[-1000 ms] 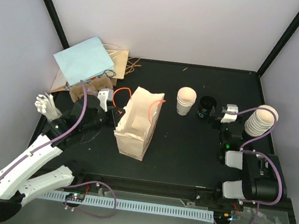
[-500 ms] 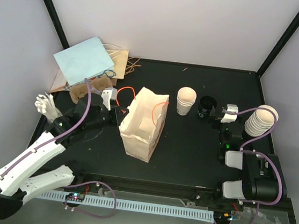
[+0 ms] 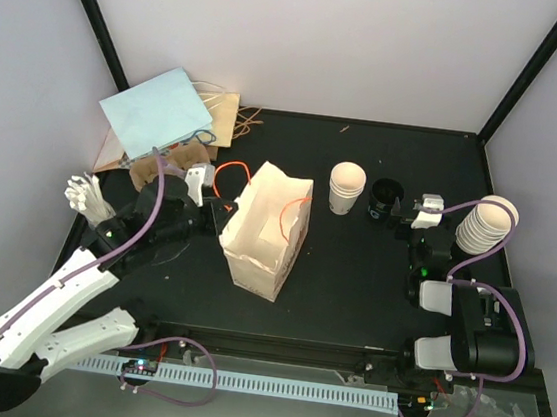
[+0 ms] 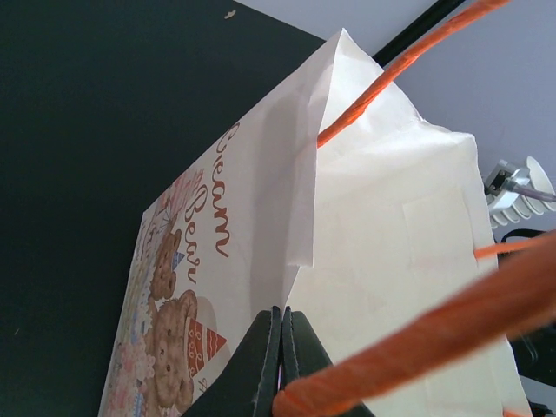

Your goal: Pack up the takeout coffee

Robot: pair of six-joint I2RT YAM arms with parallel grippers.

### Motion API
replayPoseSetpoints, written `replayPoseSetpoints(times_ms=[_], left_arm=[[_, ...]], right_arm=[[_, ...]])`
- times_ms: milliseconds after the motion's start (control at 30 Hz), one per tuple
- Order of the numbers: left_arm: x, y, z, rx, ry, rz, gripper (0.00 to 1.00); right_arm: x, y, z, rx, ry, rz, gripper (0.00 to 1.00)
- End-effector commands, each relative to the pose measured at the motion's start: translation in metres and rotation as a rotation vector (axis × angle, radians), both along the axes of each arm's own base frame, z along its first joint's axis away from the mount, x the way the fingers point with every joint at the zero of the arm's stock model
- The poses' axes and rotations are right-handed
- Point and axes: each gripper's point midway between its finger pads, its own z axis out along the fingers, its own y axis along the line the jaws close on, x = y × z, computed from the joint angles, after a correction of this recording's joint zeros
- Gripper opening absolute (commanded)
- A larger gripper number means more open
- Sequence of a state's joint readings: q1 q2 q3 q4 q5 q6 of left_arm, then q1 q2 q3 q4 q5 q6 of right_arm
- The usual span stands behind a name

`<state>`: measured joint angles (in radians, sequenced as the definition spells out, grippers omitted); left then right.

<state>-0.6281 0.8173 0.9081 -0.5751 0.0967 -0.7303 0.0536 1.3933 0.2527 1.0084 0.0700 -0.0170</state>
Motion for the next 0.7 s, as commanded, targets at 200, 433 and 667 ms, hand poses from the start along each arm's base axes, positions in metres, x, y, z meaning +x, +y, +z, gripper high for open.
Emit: replayPoseSetpoints(times_ms=[200, 433, 667], left_arm=[[-0.0029, 0.0087, 0.002, -0.013, -0.014, 0.033, 0.02], [-0.0029, 0.0107, 0.0, -0.006, -0.014, 0.04, 0.01], [-0.0027, 0.0105, 0.0, -0.005, -0.016, 0.038, 0.02]], right_arm=[[0.0045, -0.0072, 0.0132, 0.006, -0.046, -0.033, 1.0], [0.0045, -0.0067, 0.0131, 0.007, -0.046, -0.031, 1.0], [0.0045, -0.007, 0.0132, 0.006, -0.046, -0.032, 1.0]])
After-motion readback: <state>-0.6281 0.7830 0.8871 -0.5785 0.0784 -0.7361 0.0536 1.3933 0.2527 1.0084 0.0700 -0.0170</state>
